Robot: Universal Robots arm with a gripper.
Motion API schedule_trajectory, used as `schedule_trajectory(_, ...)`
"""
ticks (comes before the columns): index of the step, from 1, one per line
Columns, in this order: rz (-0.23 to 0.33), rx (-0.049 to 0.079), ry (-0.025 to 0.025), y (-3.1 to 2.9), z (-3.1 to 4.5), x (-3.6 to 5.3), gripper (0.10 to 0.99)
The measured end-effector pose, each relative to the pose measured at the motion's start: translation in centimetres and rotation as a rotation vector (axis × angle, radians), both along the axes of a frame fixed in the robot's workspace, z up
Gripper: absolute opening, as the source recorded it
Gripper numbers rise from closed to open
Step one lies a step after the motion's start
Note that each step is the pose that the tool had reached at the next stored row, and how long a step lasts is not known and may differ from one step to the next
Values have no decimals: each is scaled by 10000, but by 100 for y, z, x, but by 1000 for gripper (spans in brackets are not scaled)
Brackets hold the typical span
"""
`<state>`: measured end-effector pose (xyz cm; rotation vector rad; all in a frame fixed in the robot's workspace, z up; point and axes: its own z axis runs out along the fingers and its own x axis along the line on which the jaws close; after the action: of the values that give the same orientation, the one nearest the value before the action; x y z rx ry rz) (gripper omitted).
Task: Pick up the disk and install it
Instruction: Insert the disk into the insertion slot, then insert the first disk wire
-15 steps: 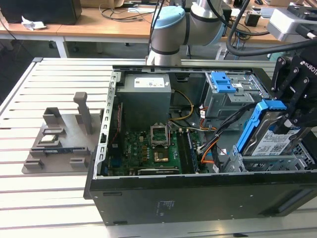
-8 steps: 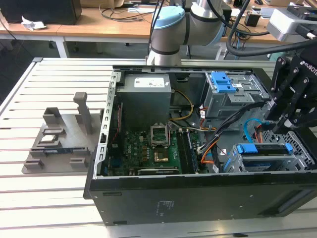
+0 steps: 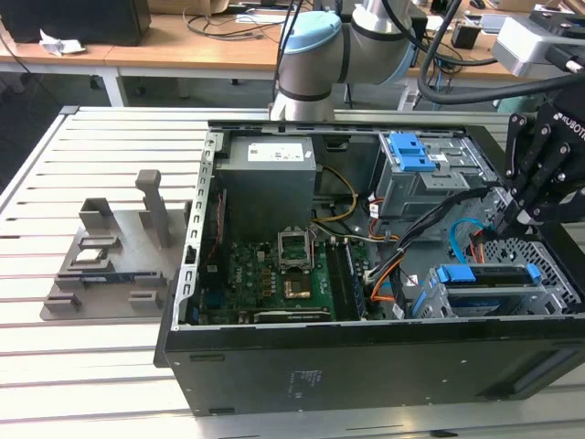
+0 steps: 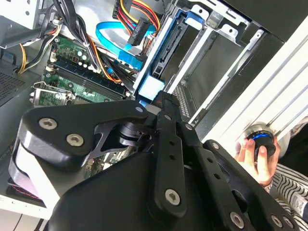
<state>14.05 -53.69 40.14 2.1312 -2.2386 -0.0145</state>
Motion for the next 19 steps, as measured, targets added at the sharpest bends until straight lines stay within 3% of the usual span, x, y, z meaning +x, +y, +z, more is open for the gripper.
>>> schedule_trajectory(8, -1, 0, 0, 0, -2, 1, 106)
schedule_trajectory(19, 0, 0, 0, 36, -3, 235, 106)
